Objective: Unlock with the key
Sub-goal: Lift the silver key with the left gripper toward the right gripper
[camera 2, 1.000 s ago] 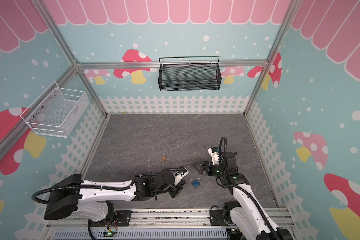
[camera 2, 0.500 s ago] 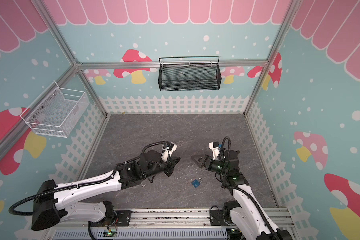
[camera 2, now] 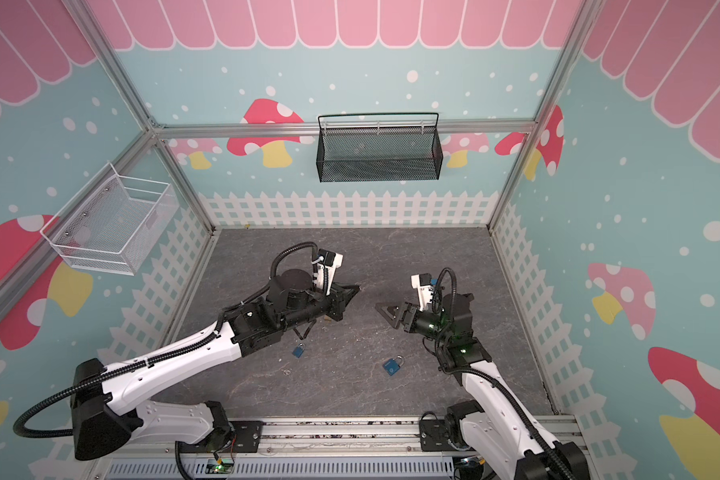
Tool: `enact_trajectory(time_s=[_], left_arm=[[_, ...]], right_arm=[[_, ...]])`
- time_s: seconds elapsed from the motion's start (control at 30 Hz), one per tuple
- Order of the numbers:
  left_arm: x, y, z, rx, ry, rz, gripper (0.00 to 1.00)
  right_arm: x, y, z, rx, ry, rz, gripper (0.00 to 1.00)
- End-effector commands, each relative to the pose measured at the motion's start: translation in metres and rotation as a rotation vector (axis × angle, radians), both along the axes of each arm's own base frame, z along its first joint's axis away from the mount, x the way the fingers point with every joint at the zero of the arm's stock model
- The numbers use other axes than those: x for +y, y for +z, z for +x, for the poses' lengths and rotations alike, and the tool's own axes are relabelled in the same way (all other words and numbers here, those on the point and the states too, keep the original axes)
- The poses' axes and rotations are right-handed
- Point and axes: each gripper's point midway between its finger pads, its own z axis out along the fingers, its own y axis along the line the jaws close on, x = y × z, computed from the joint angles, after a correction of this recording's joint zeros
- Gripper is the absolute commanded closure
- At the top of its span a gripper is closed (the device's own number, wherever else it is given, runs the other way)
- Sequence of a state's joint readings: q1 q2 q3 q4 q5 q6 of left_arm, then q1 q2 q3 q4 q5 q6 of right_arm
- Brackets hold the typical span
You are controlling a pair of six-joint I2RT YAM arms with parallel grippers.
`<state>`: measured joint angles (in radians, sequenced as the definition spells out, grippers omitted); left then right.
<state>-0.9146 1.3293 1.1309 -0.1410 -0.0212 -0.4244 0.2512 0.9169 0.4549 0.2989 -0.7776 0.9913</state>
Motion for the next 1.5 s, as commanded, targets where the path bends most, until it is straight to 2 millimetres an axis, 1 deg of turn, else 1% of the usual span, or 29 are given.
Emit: enact_trajectory(time_s=[0.0, 0.07, 0.13, 0.23, 0.3, 0.37, 0.53, 0.67, 0.77, 0.87, 0.93, 1.03, 1.1, 1.2, 1.3, 1.37, 1.47], left_arm=[[-0.007, 0.003, 0.002, 0.032, -0.007, -0.015, 1.00], [-0.009, 0.004, 0.004, 0.037, -0.005, -0.018, 1.00], [-0.011, 0.004, 0.007, 0.052, 0.005, -0.030, 1.00], [-0.016, 0.008, 0.008, 0.076, 0.003, -0.060, 1.00], [-0.018, 0.010, 0.009, 0.080, 0.004, -0.075, 1.00], [-0.017, 0.010, 0.011, 0.079, 0.018, -0.081, 1.00], [-0.015, 0.005, 0.018, 0.082, 0.061, -0.089, 1.00], [-0.014, -0.003, 0.025, 0.085, 0.102, -0.089, 1.00], [-0.017, -0.008, 0.029, 0.086, 0.110, -0.089, 1.00], [-0.020, -0.011, 0.032, 0.085, 0.118, -0.100, 1.00], [-0.022, -0.012, 0.033, 0.080, 0.110, -0.116, 1.00], [-0.025, -0.014, 0.033, 0.082, 0.106, -0.126, 1.00], [-0.027, -0.016, 0.032, 0.085, 0.090, -0.115, 1.00], [-0.025, -0.017, 0.031, 0.095, 0.086, -0.090, 1.00], [-0.026, -0.016, 0.028, 0.129, 0.059, -0.067, 1.00], [-0.020, -0.015, 0.027, 0.155, 0.067, -0.029, 1.00], [-0.009, -0.014, 0.026, 0.172, 0.089, 0.025, 1.00]], right_arm=[[0.007, 0.020, 0.008, -0.034, -0.001, 0.034, 0.19], [0.010, 0.026, 0.008, -0.048, 0.000, 0.038, 0.20], [0.013, 0.034, 0.010, -0.100, -0.011, 0.017, 0.22], [0.012, 0.029, 0.014, -0.129, -0.045, -0.029, 0.23], [0.015, 0.026, 0.015, -0.107, -0.036, -0.015, 0.24], [0.019, 0.029, 0.014, -0.090, -0.013, 0.019, 0.26], [0.015, 0.035, 0.013, 0.014, -0.061, 0.128, 0.30], [0.008, 0.044, 0.010, 0.106, -0.113, 0.255, 0.28], [0.008, 0.054, 0.011, 0.156, -0.118, 0.319, 0.25], [0.009, 0.055, 0.013, 0.229, -0.125, 0.359, 0.24], [0.010, 0.053, 0.016, 0.276, -0.131, 0.378, 0.24], [0.014, 0.053, 0.020, 0.296, -0.120, 0.381, 0.24], [0.015, 0.058, 0.025, 0.244, -0.117, 0.351, 0.24], [0.017, 0.054, 0.030, 0.179, -0.108, 0.283, 0.26], [0.022, 0.053, 0.034, 0.059, -0.068, 0.187, 0.27], [0.023, 0.054, 0.036, -0.027, -0.056, 0.115, 0.29], [0.020, 0.061, 0.041, -0.184, -0.068, -0.010, 0.32]])
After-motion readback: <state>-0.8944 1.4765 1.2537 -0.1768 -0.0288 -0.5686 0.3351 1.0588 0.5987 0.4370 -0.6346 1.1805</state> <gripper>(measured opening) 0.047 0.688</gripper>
